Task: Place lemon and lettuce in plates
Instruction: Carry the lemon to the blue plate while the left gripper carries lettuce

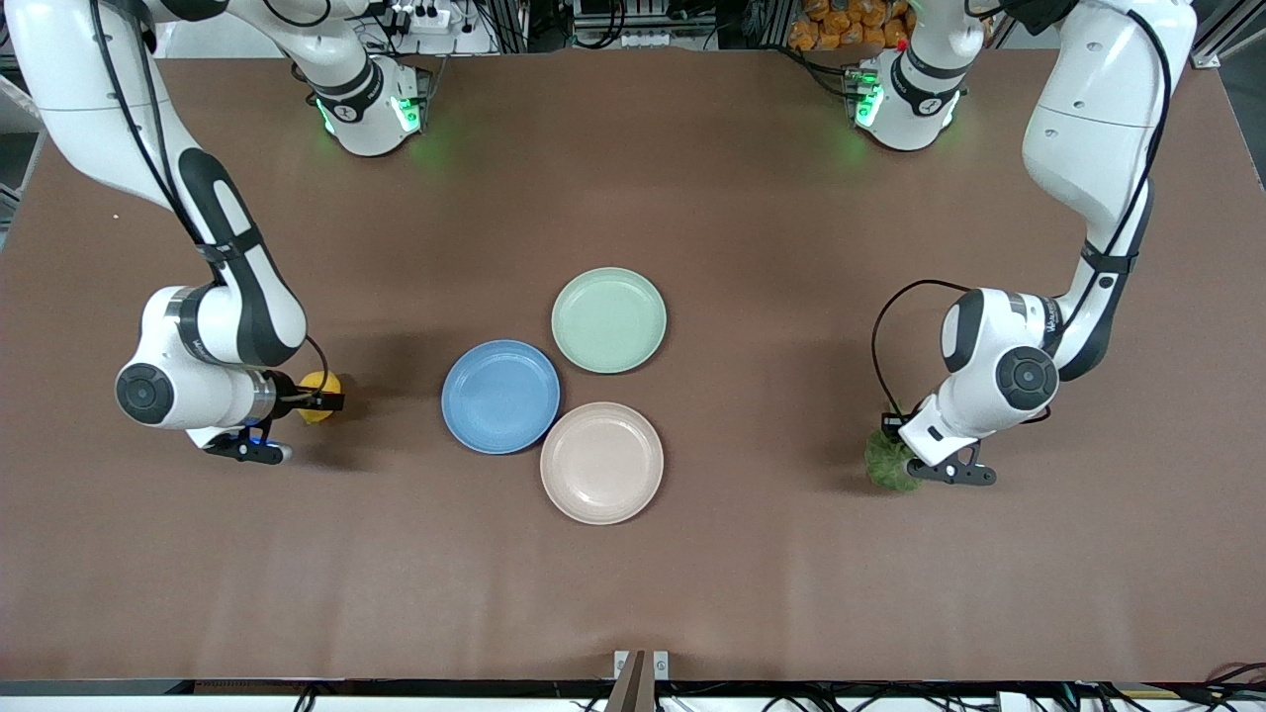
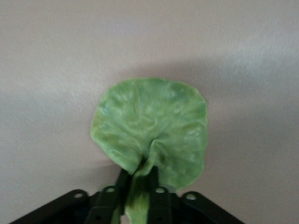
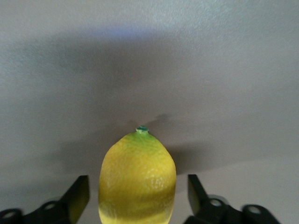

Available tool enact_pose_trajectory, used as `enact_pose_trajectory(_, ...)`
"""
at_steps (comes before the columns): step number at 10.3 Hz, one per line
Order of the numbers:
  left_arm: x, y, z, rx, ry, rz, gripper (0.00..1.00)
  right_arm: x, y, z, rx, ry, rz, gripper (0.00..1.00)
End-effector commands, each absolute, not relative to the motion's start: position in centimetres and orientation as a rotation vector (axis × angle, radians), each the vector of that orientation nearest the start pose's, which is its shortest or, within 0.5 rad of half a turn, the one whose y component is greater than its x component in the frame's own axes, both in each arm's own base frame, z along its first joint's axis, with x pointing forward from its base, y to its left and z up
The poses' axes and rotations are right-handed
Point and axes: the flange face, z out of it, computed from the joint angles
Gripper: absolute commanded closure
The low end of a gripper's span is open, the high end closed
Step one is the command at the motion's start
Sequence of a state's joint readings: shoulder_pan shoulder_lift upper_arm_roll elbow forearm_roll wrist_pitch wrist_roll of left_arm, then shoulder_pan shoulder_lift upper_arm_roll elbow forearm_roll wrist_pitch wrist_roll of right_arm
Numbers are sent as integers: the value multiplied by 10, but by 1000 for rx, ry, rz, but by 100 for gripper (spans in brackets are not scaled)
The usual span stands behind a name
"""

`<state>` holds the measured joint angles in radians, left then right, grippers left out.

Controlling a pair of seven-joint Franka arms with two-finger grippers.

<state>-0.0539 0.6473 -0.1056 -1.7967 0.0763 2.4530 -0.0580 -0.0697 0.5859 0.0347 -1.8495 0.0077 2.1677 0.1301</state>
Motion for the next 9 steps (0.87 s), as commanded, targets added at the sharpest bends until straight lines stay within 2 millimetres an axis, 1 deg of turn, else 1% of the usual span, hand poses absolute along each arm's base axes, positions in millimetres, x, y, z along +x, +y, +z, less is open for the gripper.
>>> enact_pose_trajectory(1,654,-110,232,-3130,257,-64,100,611,-21,191,-3097,243,405,68)
enact_pose_trajectory(2,651,-126,259,-3128,290,-83,100,615,-19,206,-3096,237,403,81)
enact_pose_trajectory(3,647,-144,287,-3122,331,-107,100,625,-14,227,-3091,236,422,98)
enact_pose_trajectory(4,647,-165,314,-3122,360,-143,100,638,7,252,-3088,207,441,100)
enact_pose_trajectory(5,647,-195,335,-3140,357,-151,100,647,39,271,-3073,231,450,100)
enact_pose_trajectory(6,649,-224,358,-3162,342,-157,100,654,76,287,-3067,285,411,100)
enact_pose_trajectory(7,650,-257,382,-3184,305,-162,100,656,115,294,-3047,321,391,100)
enact_pose_trajectory(8,650,-281,392,-3198,285,-160,100,649,154,287,-3008,361,418,100)
enact_pose_trajectory(9,639,-312,390,-3234,259,-133,100,642,183,276,-2981,390,451,100)
